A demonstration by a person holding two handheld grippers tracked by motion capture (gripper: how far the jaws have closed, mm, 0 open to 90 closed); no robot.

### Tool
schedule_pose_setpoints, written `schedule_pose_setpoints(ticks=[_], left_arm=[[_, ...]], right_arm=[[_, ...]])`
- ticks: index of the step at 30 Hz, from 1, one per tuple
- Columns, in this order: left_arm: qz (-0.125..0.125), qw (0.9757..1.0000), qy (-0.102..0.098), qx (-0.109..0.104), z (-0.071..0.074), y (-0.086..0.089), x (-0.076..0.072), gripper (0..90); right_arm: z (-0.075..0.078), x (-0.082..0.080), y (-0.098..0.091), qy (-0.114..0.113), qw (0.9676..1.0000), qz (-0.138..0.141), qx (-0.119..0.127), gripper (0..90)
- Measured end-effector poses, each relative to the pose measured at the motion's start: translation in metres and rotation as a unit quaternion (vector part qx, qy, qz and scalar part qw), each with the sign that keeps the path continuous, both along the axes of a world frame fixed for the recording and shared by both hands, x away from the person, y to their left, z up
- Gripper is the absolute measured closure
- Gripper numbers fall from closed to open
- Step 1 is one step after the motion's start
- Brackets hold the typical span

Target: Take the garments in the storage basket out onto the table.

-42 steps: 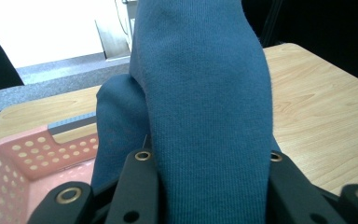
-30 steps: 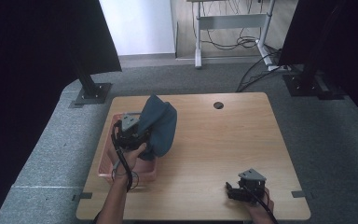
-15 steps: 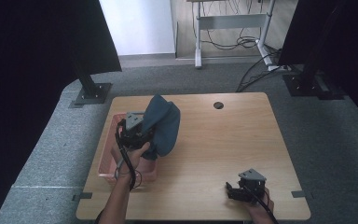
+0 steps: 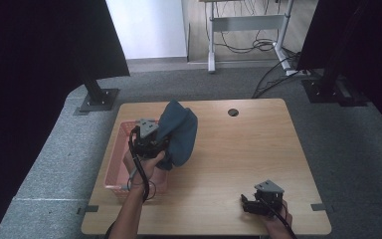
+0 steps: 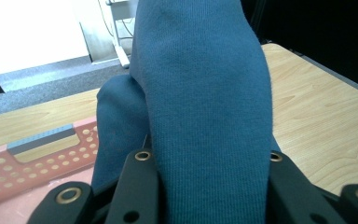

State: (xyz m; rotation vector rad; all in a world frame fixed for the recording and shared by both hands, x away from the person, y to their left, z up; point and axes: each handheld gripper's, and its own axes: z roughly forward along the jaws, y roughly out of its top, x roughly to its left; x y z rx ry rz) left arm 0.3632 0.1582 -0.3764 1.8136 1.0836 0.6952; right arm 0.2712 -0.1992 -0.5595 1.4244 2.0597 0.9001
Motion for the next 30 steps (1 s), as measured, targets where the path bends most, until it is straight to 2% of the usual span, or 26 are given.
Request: schedule_pose_setpoints(ticks=[16, 30], left_arm=[[-0.012, 0.9999, 0.003, 0.005, -0.001, -0.015, 0.005, 70.8], [-0.021, 0.9998, 0.007, -0.001, -0.006, -0.029, 0.007, 70.8]], right_arm=[[0.0, 0.0, 0.0, 0.0, 1.0, 0.0, 0.001, 8.3], [0.0, 0.0, 0.0, 0.0, 1.0, 0.0, 0.0, 8.4]])
